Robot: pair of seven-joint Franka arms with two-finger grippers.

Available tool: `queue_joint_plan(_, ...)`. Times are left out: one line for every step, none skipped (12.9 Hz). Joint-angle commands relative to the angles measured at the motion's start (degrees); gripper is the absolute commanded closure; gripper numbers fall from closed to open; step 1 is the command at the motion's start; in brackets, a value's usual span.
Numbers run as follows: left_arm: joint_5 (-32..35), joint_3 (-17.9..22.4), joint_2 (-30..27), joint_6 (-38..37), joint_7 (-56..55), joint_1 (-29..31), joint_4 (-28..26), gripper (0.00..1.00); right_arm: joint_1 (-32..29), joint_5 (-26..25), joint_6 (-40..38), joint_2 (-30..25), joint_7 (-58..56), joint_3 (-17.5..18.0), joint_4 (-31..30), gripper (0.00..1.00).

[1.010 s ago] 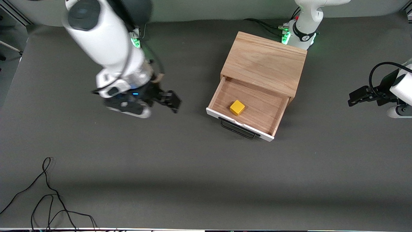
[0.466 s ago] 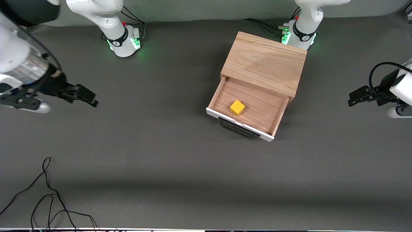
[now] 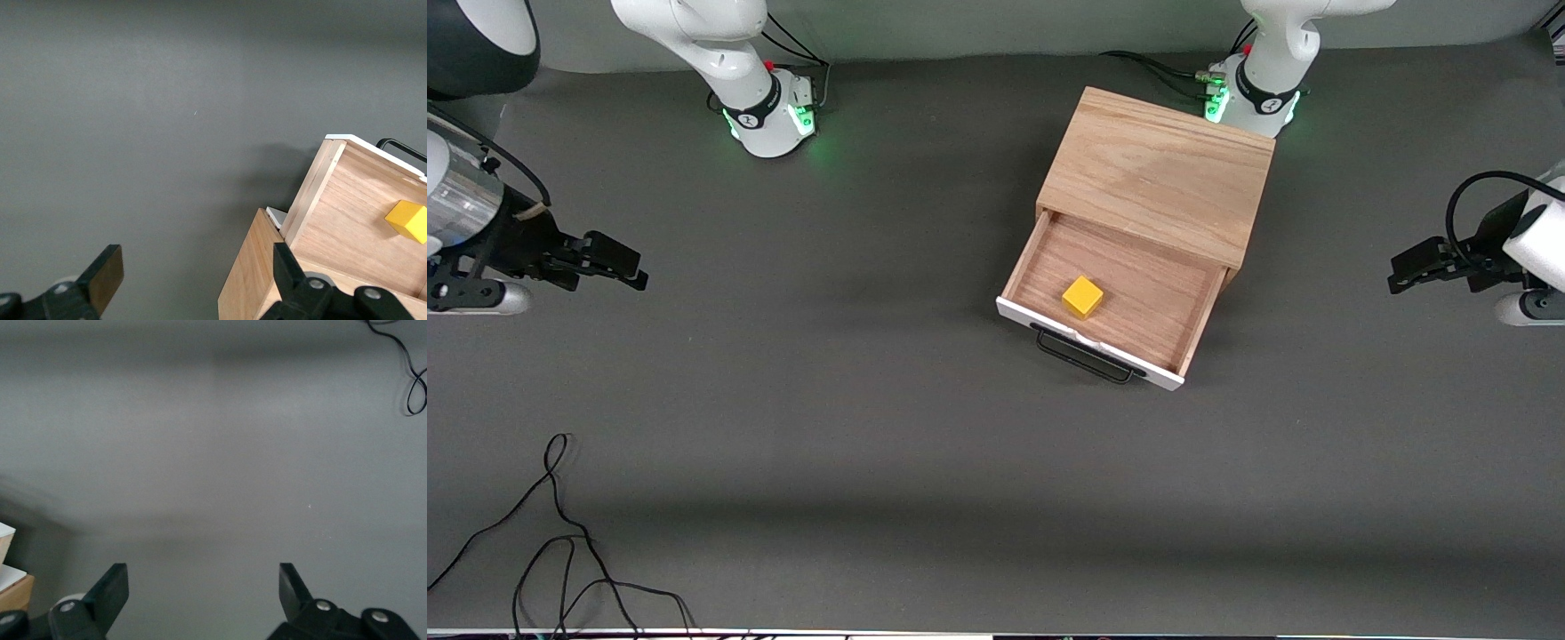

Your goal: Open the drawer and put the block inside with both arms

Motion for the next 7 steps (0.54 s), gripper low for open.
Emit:
queue_joint_plan(0.5,0.6,-0.9,-0.5,0.9,-0.7,-0.6,0.0,-0.2,-1.6,0.8,-0.1,-1.0,-0.2,-0.5,0.0)
queue_joint_plan(0.5,0.6,-0.9,-0.5,0.9,-0.7,-0.5,0.0,-0.1,-2.6,0.6,-0.1,-1.3,-0.9,-0.4,0.0)
queue_joint_plan(0.5,0.6,-0.9,-0.5,0.9,-0.8,-0.5,0.0,-0.1,-2.8,0.2,-0.2,-1.3,-1.0,-0.2,0.0)
queue_joint_plan(0.5,0.6,-0.9,-0.5,0.9,-0.8,-0.5,0.0,0.0,-2.8,0.2,-0.2,-1.3,-1.0,0.1,0.0)
queue_joint_plan(0.5,0.6,-0.9,-0.6,0.9,-0.8,-0.5,0.0,0.0,-2.8,0.0,-0.1,-1.2,-1.0,0.4,0.0)
queue_joint_plan(0.5,0.6,-0.9,-0.5,0.9,-0.7,-0.5,0.0,0.0,-2.8,0.0,-0.1,-1.0,-1.0,0.4,0.0)
queue_joint_plan(0.5,0.6,-0.9,-0.5,0.9,-0.7,-0.5,0.0,0.1,-2.8,-0.1,0.0,-0.6,-1.0,0.5,0.0)
